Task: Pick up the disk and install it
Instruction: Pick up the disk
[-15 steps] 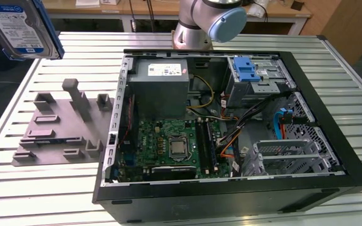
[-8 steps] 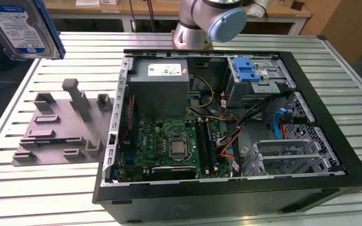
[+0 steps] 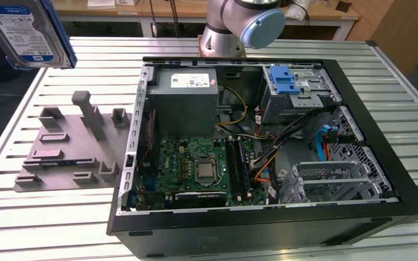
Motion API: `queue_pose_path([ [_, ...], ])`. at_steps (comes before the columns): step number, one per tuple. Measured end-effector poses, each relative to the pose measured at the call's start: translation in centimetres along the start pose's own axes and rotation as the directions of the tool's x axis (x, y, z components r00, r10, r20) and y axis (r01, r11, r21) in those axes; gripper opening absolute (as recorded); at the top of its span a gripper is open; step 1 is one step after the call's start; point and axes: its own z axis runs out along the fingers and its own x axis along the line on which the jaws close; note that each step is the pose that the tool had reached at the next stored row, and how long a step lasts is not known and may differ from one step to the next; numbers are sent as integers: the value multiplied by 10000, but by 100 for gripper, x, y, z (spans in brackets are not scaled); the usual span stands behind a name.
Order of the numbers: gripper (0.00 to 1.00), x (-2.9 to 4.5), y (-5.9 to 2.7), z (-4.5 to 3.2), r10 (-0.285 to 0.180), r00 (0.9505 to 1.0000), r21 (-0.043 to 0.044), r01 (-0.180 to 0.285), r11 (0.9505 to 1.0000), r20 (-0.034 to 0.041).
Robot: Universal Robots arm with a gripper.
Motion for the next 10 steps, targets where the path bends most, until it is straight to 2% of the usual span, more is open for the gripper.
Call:
queue_pose_path([
  [10, 36, 0, -30, -1, 0, 10000, -1, 0, 10000, -1],
])
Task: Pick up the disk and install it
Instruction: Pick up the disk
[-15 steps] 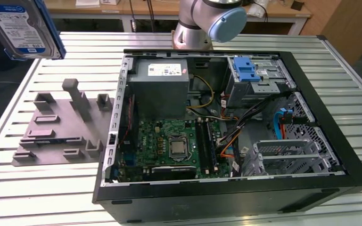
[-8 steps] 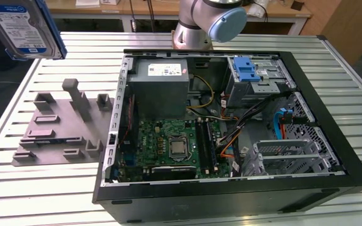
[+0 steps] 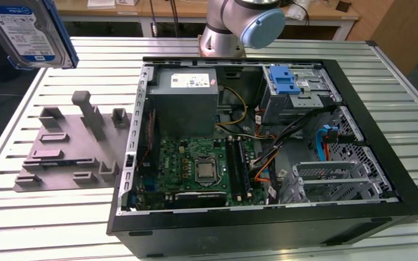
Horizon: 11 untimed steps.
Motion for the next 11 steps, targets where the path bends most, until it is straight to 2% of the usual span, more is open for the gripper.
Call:
queue_pose_path([
  [11, 36, 5, -51, -1, 0, 10000, -1, 0, 10000, 0],
])
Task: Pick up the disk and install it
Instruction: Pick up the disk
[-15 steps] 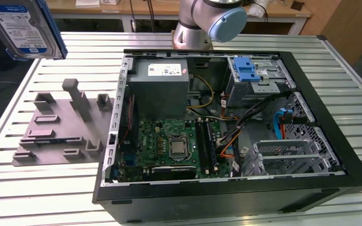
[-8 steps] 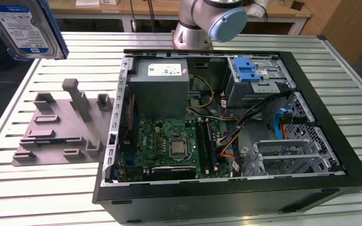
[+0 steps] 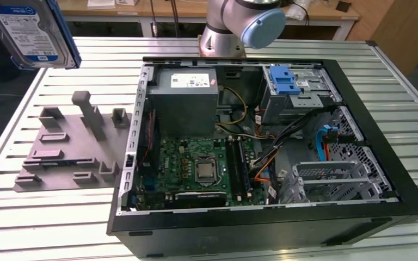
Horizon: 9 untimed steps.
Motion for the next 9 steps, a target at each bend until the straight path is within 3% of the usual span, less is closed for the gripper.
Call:
queue_pose_path([
  [9, 36, 66, -20, -1, 0, 10000, 0, 0, 10000, -3],
])
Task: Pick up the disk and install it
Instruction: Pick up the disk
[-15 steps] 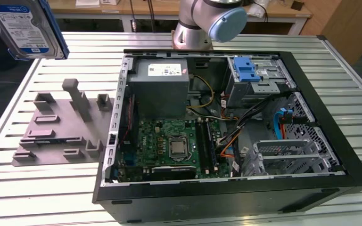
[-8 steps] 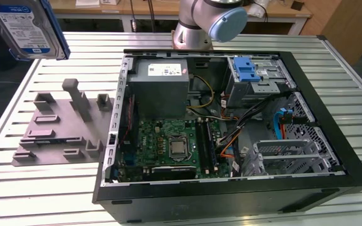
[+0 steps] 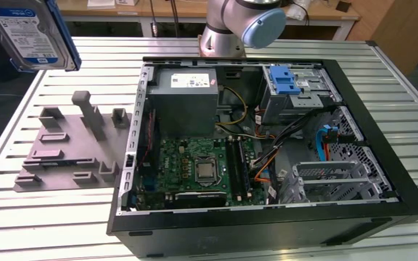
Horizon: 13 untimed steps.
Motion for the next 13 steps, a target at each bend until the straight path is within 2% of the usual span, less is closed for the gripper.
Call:
queue_pose_path([
  [3, 36, 0, -1, -12, 2, 10000, -2, -2, 10000, 0],
  [8, 36, -1, -1, -99, 0, 10000, -3, 0, 10000, 0],
  [13, 36, -1, -1, -103, 1, 10000, -2, -1, 10000, 0],
])
